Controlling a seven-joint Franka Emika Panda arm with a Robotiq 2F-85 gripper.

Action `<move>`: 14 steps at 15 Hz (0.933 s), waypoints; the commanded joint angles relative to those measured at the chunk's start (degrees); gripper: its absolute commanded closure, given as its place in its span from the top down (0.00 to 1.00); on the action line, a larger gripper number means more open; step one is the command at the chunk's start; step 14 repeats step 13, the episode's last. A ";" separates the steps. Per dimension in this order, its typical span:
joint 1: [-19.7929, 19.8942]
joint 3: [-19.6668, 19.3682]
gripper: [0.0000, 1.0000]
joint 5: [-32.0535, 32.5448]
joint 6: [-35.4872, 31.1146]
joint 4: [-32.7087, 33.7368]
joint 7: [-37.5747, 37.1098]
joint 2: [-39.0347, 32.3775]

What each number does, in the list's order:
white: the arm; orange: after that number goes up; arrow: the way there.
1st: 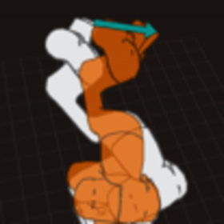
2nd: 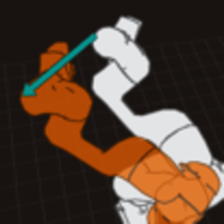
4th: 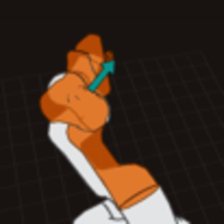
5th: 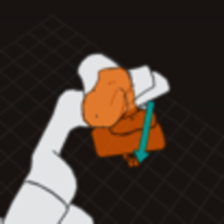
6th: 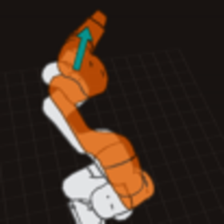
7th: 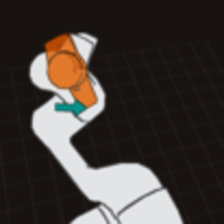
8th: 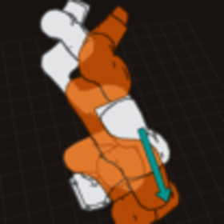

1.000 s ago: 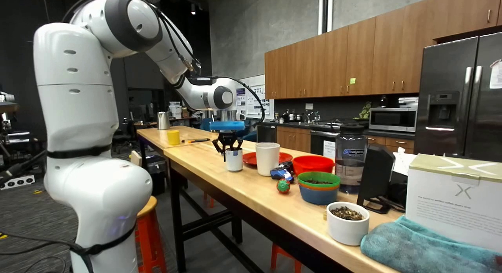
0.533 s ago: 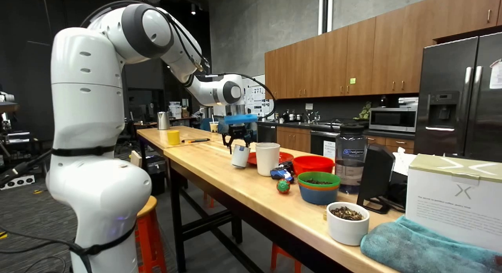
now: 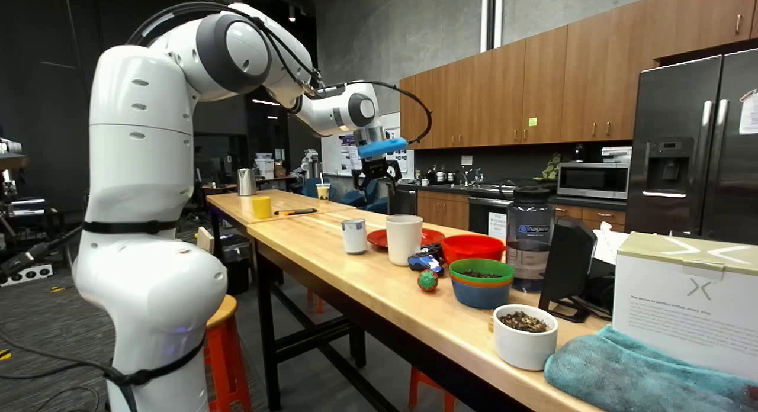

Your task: Pick up the white cup from the red plate and place it on the table

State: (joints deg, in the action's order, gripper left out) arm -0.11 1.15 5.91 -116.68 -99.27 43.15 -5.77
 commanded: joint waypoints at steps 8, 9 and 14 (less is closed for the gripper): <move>2.39 -0.45 1.00 -1.43 6.78 18.32 0.96 -7.03; 2.61 -0.45 1.00 -1.85 8.41 20.33 1.27 -7.74; 2.48 -0.26 1.00 -1.03 8.10 19.87 0.56 -7.22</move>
